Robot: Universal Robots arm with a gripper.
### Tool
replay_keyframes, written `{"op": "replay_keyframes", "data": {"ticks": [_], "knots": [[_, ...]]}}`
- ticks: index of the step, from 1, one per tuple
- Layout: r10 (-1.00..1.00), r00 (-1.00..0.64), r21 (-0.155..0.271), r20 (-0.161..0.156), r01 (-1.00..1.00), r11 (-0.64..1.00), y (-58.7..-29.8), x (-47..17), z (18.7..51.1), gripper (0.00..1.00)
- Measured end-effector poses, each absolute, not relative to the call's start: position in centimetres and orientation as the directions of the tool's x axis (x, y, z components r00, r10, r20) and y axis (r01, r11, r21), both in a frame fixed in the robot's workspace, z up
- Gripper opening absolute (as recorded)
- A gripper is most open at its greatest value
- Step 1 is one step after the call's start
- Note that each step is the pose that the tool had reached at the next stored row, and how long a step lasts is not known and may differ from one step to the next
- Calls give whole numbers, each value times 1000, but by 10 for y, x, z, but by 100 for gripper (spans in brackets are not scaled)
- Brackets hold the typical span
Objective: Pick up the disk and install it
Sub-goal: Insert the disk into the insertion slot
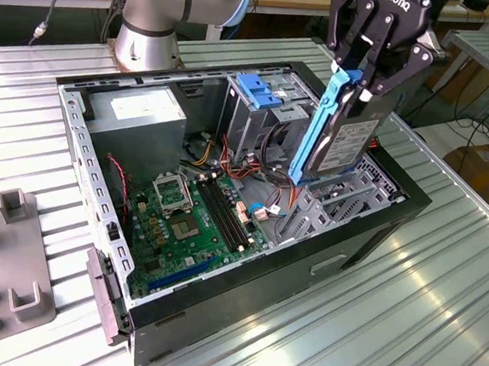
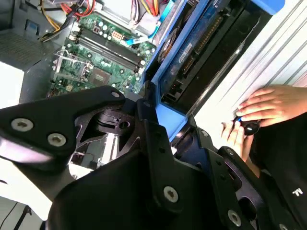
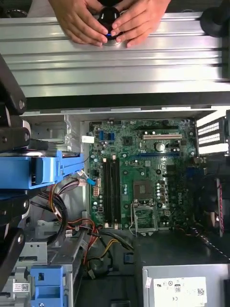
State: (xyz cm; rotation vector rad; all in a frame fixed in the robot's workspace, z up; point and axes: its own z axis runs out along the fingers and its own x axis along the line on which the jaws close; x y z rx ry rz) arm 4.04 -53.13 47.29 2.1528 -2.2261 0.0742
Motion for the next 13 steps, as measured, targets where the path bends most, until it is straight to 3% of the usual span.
{"op": "replay_keyframes", "data": {"ticks": [3, 13], "knots": [[-997, -32, -4, 64, -999, 31, -546, 69, 463, 36], [-998, -15, -4, 64, -1000, 14, -543, 69, 458, 36]]}}
